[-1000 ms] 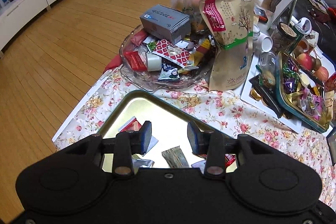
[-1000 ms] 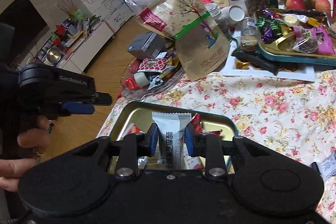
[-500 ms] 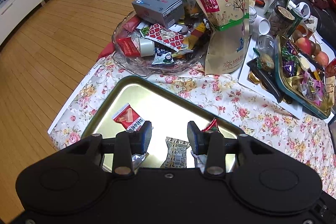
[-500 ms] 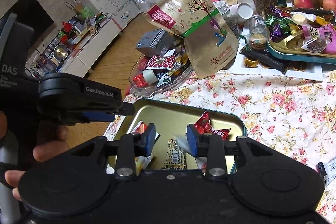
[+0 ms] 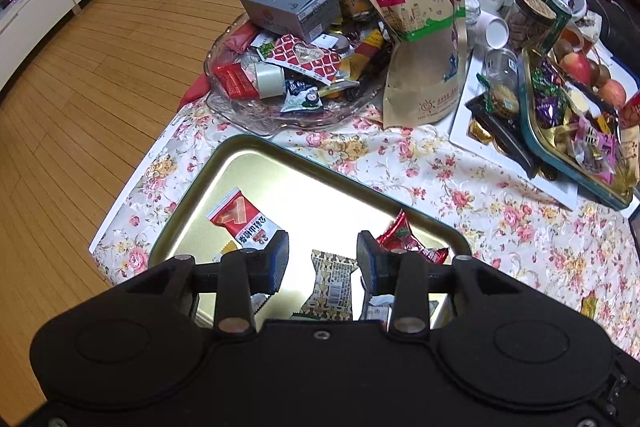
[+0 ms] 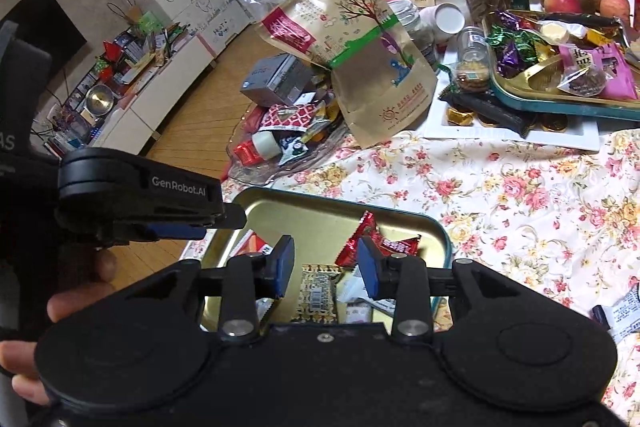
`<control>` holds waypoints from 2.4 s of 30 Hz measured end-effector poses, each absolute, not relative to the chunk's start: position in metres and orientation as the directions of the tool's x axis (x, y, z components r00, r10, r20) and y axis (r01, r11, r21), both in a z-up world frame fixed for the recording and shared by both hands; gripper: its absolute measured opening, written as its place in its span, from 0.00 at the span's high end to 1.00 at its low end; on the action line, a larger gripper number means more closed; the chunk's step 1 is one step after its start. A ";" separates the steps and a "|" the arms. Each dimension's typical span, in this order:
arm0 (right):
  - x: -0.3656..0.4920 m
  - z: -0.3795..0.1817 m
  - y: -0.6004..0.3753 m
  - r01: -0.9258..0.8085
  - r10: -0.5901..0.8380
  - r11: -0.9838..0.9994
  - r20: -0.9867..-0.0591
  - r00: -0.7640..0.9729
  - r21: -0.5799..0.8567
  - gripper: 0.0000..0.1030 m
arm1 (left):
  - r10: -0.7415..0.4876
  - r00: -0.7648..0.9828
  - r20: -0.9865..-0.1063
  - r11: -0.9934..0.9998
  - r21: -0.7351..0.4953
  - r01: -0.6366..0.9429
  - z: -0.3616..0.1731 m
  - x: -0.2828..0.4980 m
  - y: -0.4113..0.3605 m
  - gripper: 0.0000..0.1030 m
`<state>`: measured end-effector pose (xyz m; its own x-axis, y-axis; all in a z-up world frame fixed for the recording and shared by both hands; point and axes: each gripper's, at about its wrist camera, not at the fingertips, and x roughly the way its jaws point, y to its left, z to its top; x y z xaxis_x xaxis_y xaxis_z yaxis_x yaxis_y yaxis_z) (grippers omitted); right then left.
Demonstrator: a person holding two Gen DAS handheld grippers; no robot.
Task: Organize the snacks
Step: 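Move both open grippers from the tray back over the tablecloth, then lower the right gripper onto the gold-wrapped candy and grasp it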
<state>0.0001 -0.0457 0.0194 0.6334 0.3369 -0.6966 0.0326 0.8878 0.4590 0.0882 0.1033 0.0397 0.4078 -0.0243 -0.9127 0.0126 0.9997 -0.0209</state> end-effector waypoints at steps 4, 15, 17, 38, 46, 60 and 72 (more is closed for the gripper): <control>0.000 0.016 -0.050 0.062 0.312 0.894 -0.717 0.623 0.443 0.63 | -0.024 0.401 -0.916 0.999 -0.011 0.035 0.038 0.085 0.095 0.54; -0.004 0.001 -0.079 0.160 0.229 0.908 -0.778 0.585 0.388 0.63 | -0.018 0.405 -0.914 0.994 0.029 0.110 0.037 0.074 0.060 0.54; -0.006 -0.002 -0.087 0.179 0.210 0.910 -0.786 0.581 0.375 0.63 | -0.023 0.404 -0.915 0.991 0.033 0.130 0.036 0.071 0.052 0.54; -0.035 -0.035 -0.170 0.357 0.079 0.886 -0.854 0.515 0.297 0.63 | -0.020 0.398 -0.917 0.936 0.123 0.330 0.024 0.044 -0.042 0.54; -0.043 -0.046 -0.196 0.417 0.044 0.865 -0.870 0.491 0.279 0.63 | -0.026 0.375 -0.927 0.912 0.131 0.389 0.018 0.037 -0.069 0.54; -0.066 -0.070 -0.278 0.643 -0.072 0.728 -0.905 0.418 0.240 0.63 | -0.038 0.341 -0.939 0.886 0.126 0.446 0.014 0.031 -0.099 0.54; -0.056 -0.076 -0.284 0.674 -0.091 0.691 -0.894 0.439 0.260 0.63 | -0.047 0.320 -0.946 0.890 0.106 0.443 0.014 0.032 -0.098 0.54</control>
